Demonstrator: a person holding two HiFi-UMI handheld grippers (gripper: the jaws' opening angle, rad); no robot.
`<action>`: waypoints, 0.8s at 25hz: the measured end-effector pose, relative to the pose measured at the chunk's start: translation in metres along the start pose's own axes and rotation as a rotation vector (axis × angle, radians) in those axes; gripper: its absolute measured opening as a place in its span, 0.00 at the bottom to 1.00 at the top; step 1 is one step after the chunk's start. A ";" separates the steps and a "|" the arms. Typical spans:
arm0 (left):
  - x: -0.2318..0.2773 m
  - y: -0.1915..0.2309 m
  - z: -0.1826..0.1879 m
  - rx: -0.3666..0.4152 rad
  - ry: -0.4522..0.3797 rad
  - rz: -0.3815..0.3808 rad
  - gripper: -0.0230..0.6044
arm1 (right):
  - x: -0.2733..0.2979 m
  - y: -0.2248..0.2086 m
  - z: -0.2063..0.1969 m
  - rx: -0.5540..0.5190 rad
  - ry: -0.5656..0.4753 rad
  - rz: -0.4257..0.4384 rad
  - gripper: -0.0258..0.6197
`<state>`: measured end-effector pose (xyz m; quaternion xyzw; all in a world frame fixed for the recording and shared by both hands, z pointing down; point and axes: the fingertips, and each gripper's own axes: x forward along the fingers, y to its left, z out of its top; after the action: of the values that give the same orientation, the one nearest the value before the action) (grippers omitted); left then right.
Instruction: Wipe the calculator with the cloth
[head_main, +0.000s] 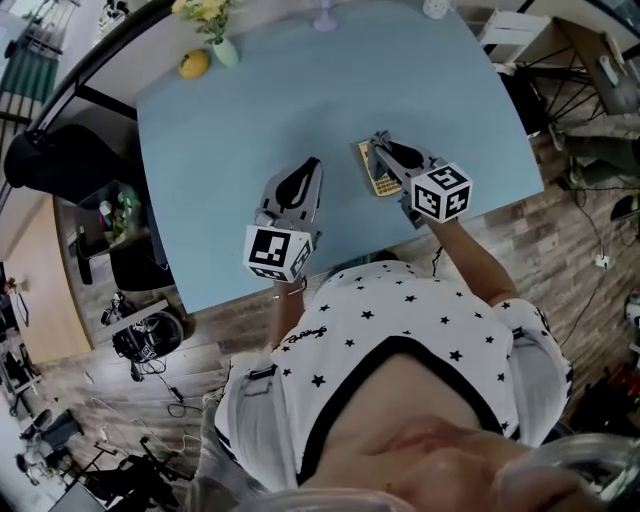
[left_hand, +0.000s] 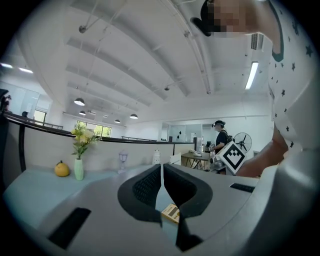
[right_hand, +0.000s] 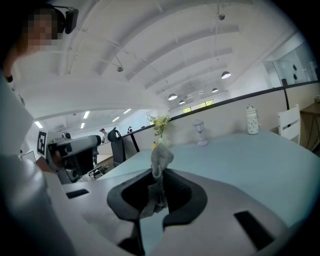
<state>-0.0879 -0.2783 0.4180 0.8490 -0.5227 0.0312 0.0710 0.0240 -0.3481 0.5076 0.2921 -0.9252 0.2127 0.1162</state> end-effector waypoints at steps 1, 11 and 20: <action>0.000 0.005 0.000 -0.001 -0.002 0.004 0.10 | 0.007 -0.003 -0.004 -0.001 0.019 -0.006 0.12; -0.006 0.043 -0.013 -0.028 0.003 0.009 0.10 | 0.064 -0.022 -0.058 -0.073 0.241 -0.064 0.12; -0.001 0.054 -0.017 -0.051 -0.001 -0.016 0.10 | 0.087 -0.036 -0.089 -0.091 0.367 -0.093 0.12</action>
<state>-0.1365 -0.2984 0.4395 0.8512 -0.5163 0.0170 0.0927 -0.0162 -0.3759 0.6273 0.2851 -0.8827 0.2147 0.3058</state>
